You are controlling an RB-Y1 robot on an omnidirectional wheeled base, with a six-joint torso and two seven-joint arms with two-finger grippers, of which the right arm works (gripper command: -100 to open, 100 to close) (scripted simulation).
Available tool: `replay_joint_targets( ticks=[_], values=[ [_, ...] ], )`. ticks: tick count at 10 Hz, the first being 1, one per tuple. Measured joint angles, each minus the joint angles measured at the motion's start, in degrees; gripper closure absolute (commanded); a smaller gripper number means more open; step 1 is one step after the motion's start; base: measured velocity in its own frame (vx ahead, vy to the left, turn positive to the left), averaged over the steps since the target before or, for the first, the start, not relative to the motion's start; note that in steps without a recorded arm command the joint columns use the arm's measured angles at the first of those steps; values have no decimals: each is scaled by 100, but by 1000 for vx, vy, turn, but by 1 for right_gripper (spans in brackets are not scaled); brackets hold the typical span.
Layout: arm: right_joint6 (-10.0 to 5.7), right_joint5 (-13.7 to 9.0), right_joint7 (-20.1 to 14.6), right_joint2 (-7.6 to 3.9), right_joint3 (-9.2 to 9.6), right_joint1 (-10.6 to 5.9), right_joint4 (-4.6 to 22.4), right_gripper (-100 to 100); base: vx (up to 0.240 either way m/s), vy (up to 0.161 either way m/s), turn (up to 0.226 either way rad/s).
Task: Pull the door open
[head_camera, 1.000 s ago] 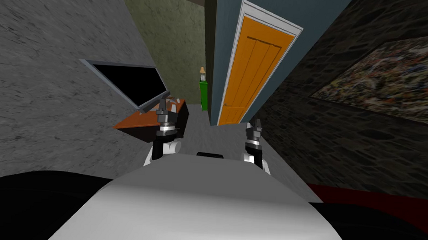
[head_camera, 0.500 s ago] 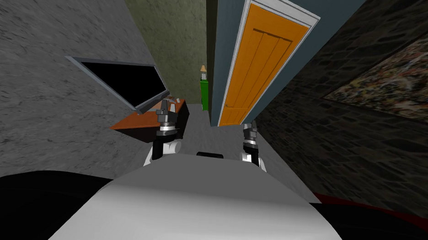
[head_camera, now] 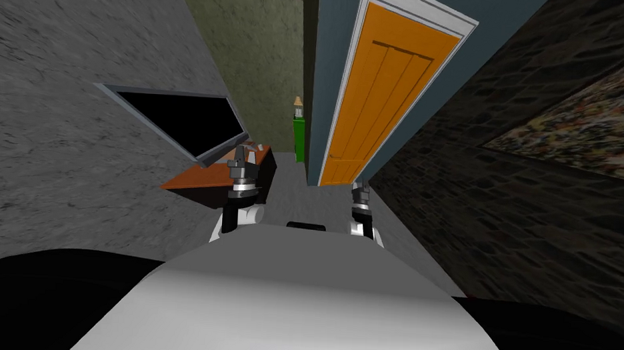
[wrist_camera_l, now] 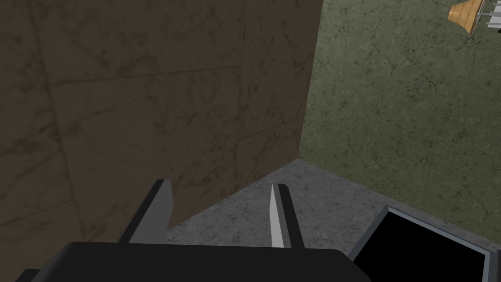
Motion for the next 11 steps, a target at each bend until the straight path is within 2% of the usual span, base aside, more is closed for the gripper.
replay_joint_targets(
  ticks=[8,11],
  values=[
    [-324,-171,-10,-187,29,-463,1168,-100,93,-39,58],
    [-486,-237,-4,-243,41,-685,1699,-100,95,-48,77]
  ],
)
